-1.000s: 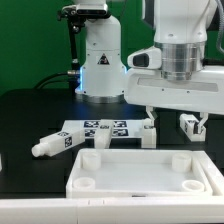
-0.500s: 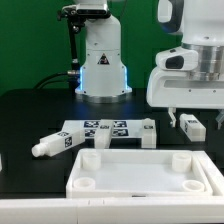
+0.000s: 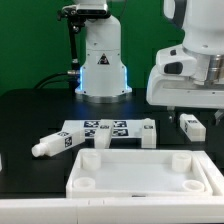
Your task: Assemble desk
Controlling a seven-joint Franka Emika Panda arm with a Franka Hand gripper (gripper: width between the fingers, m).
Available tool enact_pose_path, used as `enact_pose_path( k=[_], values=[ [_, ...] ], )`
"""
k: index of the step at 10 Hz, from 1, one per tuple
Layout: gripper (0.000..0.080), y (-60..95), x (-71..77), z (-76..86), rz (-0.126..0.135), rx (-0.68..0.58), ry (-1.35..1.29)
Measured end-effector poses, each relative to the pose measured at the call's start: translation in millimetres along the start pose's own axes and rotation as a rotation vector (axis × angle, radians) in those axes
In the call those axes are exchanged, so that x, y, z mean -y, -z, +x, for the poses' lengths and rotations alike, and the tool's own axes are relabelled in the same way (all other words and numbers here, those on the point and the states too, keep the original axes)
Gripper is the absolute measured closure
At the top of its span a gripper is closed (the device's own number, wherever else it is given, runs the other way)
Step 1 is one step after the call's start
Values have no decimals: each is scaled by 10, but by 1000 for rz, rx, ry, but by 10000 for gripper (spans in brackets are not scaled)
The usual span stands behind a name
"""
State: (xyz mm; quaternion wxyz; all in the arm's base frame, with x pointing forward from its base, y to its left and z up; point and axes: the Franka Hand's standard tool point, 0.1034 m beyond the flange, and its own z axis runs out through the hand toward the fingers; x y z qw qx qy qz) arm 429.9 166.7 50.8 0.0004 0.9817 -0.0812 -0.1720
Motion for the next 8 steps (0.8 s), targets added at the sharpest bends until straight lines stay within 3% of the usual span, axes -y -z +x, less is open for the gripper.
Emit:
enact_pose_path(
  k=[1, 4, 5, 6, 7, 8],
  values=[
    [150, 7, -27, -13, -44, 43, -10],
    [150, -30, -125, 8, -76, 230, -22],
    [150, -133, -12, -45, -99, 345, 35],
    [150, -200, 98, -12, -92, 365, 50],
    [150, -234, 133, -120, -101, 417, 61],
    [150, -236, 68, -134, -114, 490, 47]
  ],
)
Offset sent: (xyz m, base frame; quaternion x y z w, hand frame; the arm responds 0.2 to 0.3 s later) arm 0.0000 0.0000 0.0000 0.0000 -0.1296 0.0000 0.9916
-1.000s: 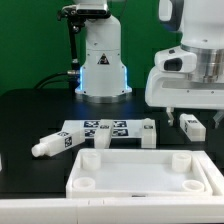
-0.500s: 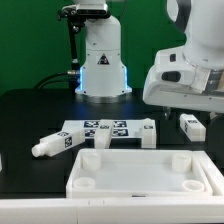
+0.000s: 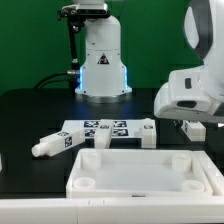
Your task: Assemble desk
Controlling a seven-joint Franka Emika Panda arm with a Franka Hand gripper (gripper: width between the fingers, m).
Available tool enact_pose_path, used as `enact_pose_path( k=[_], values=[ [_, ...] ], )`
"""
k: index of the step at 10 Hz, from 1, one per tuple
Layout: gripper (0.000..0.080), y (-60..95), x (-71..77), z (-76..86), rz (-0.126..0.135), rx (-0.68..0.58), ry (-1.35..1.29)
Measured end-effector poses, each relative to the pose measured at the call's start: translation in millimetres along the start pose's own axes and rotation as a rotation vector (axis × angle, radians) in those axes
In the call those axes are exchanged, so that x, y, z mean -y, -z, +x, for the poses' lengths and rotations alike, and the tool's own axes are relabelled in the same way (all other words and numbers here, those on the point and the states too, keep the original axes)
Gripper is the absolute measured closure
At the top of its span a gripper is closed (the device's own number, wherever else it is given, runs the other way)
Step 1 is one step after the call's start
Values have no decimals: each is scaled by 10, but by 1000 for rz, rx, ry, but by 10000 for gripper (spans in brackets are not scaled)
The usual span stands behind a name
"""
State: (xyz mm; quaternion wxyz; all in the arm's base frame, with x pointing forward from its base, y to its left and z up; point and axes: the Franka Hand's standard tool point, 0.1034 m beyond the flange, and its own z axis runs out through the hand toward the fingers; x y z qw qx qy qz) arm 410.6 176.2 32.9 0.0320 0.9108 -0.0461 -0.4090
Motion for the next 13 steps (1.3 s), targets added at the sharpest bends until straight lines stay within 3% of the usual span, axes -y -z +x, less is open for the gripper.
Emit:
enact_pose_path(
  k=[2, 5, 6, 8, 11, 12, 13],
  values=[
    [150, 12, -40, 82, 3, 15, -16],
    [150, -57, 61, 60, 47, 45, -107],
    [150, -72, 98, 42, 72, 65, -125],
    [150, -85, 96, 35, 38, 58, -145],
    [150, -88, 55, 53, 44, 61, -153],
    [150, -152, 70, 45, 53, 77, -167],
    [150, -231, 85, 37, 80, 105, -192]
  ],
)
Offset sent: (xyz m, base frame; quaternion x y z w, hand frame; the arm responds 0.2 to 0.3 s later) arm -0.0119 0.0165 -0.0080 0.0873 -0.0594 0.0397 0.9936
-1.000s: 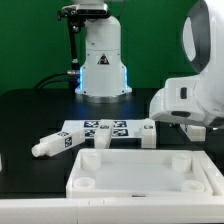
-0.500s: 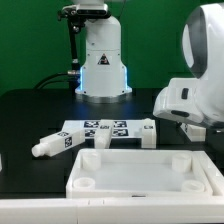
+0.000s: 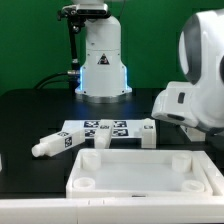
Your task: Assemble desk
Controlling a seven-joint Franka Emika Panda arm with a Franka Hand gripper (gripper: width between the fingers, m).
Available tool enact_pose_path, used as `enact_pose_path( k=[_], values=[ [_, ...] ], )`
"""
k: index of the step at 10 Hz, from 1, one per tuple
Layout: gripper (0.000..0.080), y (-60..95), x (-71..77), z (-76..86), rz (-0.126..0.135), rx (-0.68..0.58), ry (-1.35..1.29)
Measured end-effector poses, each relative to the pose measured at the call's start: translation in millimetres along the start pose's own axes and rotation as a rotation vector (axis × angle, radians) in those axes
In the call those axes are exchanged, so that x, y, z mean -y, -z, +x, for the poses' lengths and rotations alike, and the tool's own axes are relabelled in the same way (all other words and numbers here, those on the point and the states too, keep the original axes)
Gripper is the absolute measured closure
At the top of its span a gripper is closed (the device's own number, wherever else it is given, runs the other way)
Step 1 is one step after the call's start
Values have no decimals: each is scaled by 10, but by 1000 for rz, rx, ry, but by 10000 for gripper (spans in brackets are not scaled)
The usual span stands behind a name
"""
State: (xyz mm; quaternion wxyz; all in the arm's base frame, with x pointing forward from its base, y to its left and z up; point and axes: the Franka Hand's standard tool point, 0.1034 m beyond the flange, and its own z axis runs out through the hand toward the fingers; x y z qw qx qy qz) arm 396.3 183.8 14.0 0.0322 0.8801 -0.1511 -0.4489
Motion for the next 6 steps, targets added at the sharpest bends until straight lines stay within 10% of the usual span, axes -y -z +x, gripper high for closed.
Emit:
enact_pose_path(
  k=[4, 6],
  values=[
    [150, -102, -62, 40, 24, 37, -32],
    [283, -95, -76, 50, 27, 38, -35]
  ],
)
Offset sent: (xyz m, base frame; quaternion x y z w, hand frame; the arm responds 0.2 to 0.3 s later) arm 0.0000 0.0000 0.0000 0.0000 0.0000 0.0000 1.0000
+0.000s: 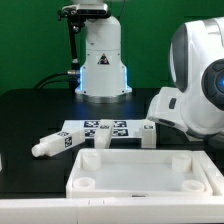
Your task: Assemble desk
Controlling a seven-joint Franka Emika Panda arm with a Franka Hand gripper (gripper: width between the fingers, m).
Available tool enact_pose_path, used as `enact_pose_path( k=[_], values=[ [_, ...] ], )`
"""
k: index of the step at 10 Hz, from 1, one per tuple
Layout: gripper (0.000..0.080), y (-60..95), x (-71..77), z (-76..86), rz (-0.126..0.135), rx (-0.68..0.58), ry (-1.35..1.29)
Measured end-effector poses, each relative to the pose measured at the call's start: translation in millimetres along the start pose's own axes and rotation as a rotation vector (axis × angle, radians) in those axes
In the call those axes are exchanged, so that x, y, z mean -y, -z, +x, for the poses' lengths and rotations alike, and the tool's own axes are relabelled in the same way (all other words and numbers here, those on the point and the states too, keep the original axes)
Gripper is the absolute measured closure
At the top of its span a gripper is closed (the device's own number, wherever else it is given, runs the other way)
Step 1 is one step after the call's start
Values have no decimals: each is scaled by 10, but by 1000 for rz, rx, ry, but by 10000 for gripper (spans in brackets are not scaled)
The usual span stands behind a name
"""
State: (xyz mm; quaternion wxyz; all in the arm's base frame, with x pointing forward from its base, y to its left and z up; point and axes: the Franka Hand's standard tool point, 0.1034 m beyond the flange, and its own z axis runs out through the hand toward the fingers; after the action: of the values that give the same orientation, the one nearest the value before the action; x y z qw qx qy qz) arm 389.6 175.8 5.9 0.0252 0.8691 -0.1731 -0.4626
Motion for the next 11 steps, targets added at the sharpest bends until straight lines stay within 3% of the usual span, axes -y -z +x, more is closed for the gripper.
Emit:
enact_pose_path(
  k=[2, 4, 5, 6, 7, 8, 9, 10, 11],
  values=[
    [515, 6, -10, 7, 3, 1, -2],
    [514, 55, -9, 8, 9, -10, 6],
    [514, 420, -173, -66, 36, 18, 36],
    [514, 744, -316, -12, 76, -13, 18],
    [514, 1029, -408, -32, 70, -97, 49],
    [514, 1167, -466, -58, 28, -187, 106],
    [514, 1046, -412, 30, -8, -273, 126],
    [514, 1023, -384, 33, -5, -301, 131],
    [514, 1120, -354, 53, 25, -383, 140]
  ],
)
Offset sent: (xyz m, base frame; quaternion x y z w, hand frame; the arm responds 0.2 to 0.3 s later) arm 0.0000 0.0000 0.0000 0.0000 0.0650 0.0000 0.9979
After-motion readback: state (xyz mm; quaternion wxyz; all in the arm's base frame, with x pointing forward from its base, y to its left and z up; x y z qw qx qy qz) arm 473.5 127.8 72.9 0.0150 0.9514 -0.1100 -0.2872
